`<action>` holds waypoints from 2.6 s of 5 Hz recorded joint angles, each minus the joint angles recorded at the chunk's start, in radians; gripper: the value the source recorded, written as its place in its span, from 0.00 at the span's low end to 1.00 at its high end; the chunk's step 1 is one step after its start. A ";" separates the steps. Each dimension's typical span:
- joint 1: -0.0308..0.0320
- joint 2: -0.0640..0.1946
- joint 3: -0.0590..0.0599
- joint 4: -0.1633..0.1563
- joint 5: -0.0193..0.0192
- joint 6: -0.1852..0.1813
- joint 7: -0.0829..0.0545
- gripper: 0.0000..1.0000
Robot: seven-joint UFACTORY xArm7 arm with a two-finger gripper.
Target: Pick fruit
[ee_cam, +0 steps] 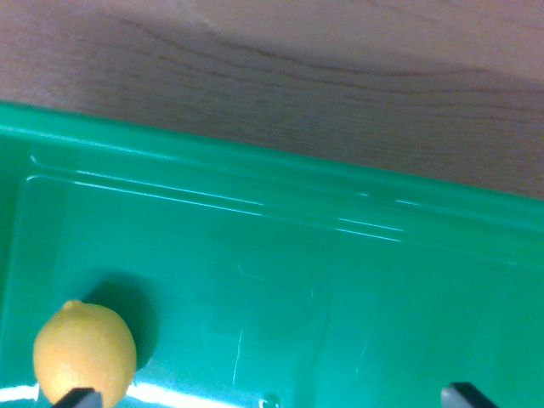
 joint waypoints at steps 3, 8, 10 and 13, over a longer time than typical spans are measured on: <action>0.0173 0.029 0.026 -0.068 0.0015 -0.093 -0.058 0.00; 0.0346 0.058 0.052 -0.137 0.0029 -0.187 -0.117 0.00; 0.0429 0.072 0.064 -0.169 0.0036 -0.232 -0.145 0.00; 0.0575 0.097 0.086 -0.227 0.0048 -0.310 -0.194 0.00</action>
